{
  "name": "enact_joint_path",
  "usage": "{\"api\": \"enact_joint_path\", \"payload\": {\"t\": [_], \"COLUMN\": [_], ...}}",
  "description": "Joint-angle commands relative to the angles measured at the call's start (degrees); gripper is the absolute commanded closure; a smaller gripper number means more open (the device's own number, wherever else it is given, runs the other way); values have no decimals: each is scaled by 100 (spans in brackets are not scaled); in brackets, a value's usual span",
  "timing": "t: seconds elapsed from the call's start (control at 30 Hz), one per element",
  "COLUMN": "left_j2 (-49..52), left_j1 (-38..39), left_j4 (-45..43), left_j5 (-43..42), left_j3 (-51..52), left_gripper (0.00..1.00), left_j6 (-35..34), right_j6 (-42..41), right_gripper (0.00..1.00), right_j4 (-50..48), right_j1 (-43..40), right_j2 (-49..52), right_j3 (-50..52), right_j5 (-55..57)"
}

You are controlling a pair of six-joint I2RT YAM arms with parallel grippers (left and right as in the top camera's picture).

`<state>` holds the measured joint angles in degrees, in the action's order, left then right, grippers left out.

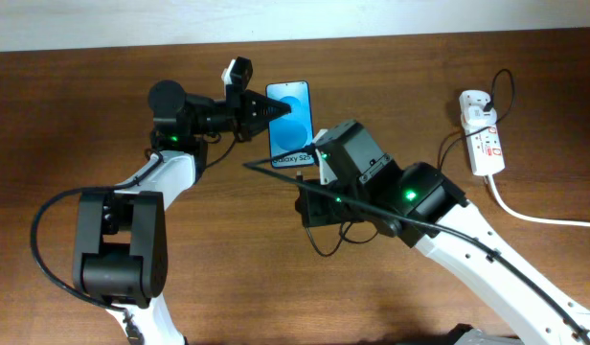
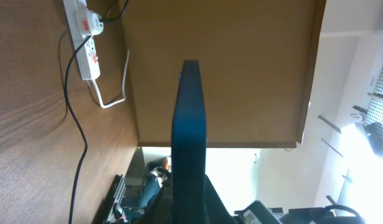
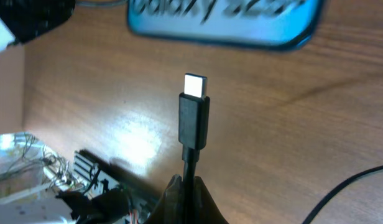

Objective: Plug charger to phone and switch on socket
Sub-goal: 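Carry the cable plug to the phone's bottom port, then push the USB-C plug into the phone's bottom port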

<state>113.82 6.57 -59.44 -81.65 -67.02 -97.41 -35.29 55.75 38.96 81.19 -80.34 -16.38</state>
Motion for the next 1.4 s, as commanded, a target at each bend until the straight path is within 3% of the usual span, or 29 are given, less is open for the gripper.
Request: {"api": "enact_joint_path", "payload": {"t": [0.0, 0.4, 1.37], "left_j2": [-26, -26, -26], "left_j1": [-39, -33, -33], "left_j4": [-57, -57, -57], "left_j5": [-42, 4, -212], "left_j3": [-136, -136, -136], "left_gripper": [100, 100, 100], "left_j6": [-68, -70, 61], "right_j6": [94, 98, 94], "right_gripper": [96, 96, 96], "right_j4": [-35, -181, -286], "right_j1": [-127, -111, -116], "right_j2": [-7, 345, 345], "right_j3": [15, 15, 15], "right_j5": [92, -442, -160]}}
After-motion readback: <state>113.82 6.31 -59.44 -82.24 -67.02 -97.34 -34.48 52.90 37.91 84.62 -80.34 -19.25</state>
